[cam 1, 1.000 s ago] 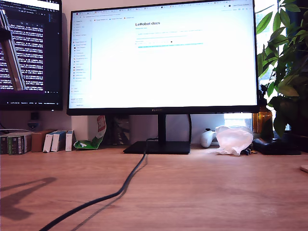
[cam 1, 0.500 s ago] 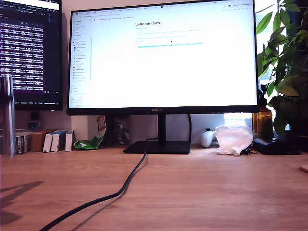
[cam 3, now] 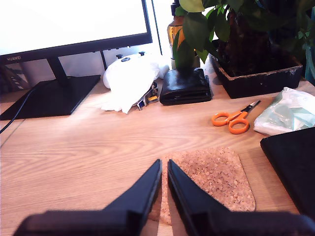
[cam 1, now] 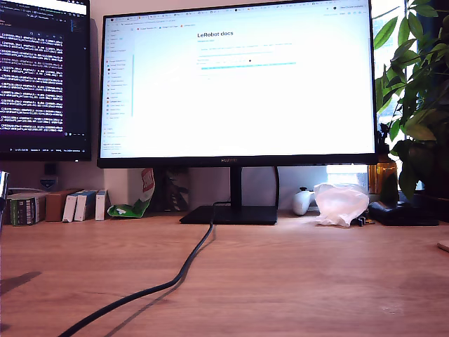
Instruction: Pick the metallic laser pointer with your right arm, pass it to your left arm, then place it down to the left side of the table
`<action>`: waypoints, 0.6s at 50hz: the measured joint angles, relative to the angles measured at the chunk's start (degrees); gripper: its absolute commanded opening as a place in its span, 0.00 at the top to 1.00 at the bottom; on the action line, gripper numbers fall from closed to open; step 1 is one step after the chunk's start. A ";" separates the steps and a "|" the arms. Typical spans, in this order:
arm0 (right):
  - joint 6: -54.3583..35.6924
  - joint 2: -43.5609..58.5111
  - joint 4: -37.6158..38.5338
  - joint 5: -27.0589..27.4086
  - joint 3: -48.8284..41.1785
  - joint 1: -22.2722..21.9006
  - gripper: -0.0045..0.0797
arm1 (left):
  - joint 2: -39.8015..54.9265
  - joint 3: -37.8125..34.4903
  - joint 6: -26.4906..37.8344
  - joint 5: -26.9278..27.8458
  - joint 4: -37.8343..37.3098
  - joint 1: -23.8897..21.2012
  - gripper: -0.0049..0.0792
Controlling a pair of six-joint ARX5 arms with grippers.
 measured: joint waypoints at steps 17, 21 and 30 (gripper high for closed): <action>0.00 0.00 0.00 0.02 0.00 0.00 0.93 | -0.70 0.00 0.00 0.00 -0.74 0.02 0.96; 0.00 0.00 0.00 0.00 0.00 0.00 0.93 | -4.07 0.00 0.00 0.04 -4.11 0.31 0.96; 0.00 0.00 0.00 0.00 0.00 0.00 0.93 | -14.36 0.00 -0.02 -0.02 -11.76 2.45 0.96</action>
